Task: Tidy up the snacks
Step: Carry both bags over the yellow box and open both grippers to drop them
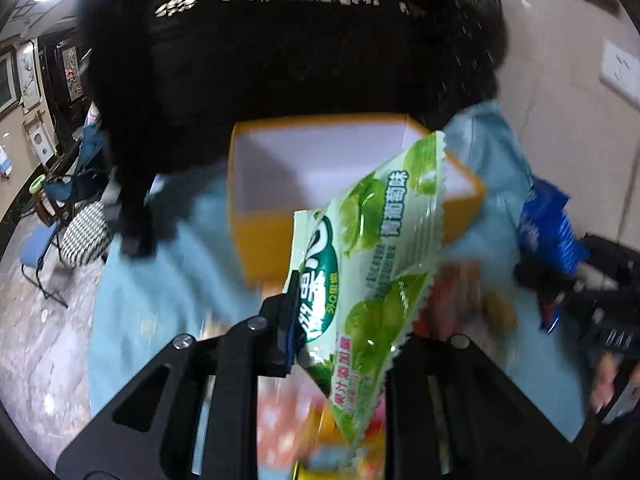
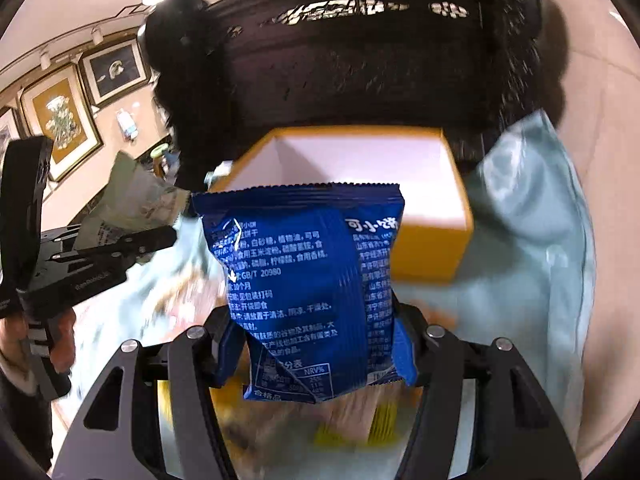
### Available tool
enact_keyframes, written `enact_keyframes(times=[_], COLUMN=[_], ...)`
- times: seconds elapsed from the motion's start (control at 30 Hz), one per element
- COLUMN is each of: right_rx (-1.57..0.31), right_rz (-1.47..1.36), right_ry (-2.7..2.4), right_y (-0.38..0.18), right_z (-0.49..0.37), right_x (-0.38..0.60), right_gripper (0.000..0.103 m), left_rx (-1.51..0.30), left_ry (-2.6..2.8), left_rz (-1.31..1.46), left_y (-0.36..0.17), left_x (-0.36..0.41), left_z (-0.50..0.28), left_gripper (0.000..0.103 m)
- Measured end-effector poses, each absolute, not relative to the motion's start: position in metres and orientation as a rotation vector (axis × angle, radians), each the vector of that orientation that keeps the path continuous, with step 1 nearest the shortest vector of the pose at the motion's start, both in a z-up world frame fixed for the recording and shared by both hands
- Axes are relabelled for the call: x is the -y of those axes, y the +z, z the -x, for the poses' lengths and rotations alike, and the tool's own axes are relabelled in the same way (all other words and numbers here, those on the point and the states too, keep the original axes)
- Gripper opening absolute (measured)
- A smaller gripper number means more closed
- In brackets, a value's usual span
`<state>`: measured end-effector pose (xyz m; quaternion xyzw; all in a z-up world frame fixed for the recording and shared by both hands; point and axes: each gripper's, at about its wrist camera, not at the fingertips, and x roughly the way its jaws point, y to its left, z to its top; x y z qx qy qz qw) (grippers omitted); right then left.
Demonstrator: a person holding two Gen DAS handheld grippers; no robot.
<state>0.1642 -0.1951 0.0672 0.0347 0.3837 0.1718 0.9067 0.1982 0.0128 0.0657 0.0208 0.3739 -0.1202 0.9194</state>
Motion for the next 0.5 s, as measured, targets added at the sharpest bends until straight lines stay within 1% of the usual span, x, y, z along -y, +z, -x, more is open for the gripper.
enact_keyframes(times=[0.13, 0.27, 0.3, 0.37, 0.4, 0.43, 0.47, 0.5], right_rx=[-0.832, -0.902, -0.920, -0.979, -1.019, -1.068, -1.087, -1.076], right_rz=[-0.114, -0.137, -0.141, -0.157, -0.156, -0.136, -0.114, -0.102], right_ry=[0.300, 0.230, 0.217, 0.209, 0.219, 0.204, 0.170, 0.146], right_y=[0.070, 0.044, 0.036, 0.015, 0.006, -0.005, -0.010, -0.011], right_z=[-0.253, -0.324, -0.337, -0.361, -0.368, -0.377, -0.381, -0.378], right_x=[0.200, 0.204, 0.204, 0.204, 0.203, 0.201, 0.201, 0.203], right_gripper=[0.061, 0.061, 0.061, 0.062, 0.064, 0.067, 0.067, 0.070], left_rx=[-0.808, -0.887, -0.911, -0.944, -0.961, -0.955, -0.928, -0.921], left_ry=[-0.218, -0.185, -0.167, -0.145, -0.129, -0.092, -0.070, -0.074], left_rz=[0.000, 0.006, 0.002, 0.004, -0.002, -0.007, -0.004, -0.003], left_y=[0.078, 0.057, 0.047, 0.030, 0.023, 0.018, 0.017, 0.016], left_x=[0.007, 0.023, 0.026, 0.029, 0.031, 0.032, 0.031, 0.030], left_z=[-0.284, -0.346, -0.359, -0.375, -0.383, -0.386, -0.385, -0.383], left_gripper=[0.019, 0.021, 0.023, 0.039, 0.070, 0.093, 0.096, 0.097])
